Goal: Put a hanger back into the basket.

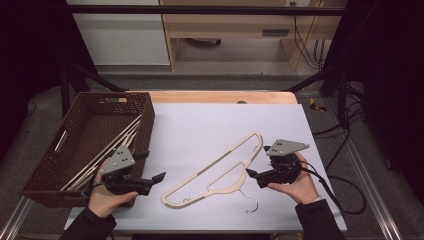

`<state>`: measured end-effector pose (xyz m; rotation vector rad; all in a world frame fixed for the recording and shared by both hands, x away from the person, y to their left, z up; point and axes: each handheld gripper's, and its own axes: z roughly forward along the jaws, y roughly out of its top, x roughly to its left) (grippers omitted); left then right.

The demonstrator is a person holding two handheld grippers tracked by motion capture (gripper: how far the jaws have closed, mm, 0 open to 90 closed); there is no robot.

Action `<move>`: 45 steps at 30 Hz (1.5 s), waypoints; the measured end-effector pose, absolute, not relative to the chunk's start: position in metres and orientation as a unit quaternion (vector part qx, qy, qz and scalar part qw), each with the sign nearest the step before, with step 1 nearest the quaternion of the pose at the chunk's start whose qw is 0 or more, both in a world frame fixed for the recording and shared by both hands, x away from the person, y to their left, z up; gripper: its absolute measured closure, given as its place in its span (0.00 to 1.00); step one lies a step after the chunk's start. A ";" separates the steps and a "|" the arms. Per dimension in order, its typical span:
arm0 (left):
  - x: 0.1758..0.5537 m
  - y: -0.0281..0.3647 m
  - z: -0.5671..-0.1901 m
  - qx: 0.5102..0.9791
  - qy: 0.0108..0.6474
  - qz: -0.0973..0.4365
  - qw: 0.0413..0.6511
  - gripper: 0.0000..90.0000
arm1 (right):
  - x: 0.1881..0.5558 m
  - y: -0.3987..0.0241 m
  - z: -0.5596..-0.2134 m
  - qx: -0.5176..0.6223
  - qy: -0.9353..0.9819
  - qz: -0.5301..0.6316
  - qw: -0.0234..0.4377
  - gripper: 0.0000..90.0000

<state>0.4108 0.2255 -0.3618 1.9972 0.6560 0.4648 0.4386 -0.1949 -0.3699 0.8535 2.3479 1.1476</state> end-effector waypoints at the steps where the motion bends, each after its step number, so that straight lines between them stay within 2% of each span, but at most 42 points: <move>1: 0.411 0.222 -0.364 0.819 0.265 0.191 0.471 0.15 | 0.439 -0.189 -0.369 0.295 0.847 0.398 0.191 0.10; 13: 0.409 0.205 -0.392 0.834 0.252 0.169 0.460 0.14 | 0.444 -0.130 -0.381 0.208 0.924 0.283 0.149 0.12; 27: 0.409 0.200 -0.403 0.846 0.244 0.165 0.445 0.13 | 0.451 -0.093 -0.405 0.150 0.966 0.190 0.093 0.15; 38: 0.412 0.197 -0.409 0.857 0.235 0.154 0.433 0.13 | 0.460 -0.072 -0.426 0.102 0.985 0.124 0.057 0.31; 45: 0.412 0.195 -0.411 0.861 0.230 0.153 0.427 0.13 | 0.464 -0.067 -0.437 0.072 0.991 0.098 0.050 0.41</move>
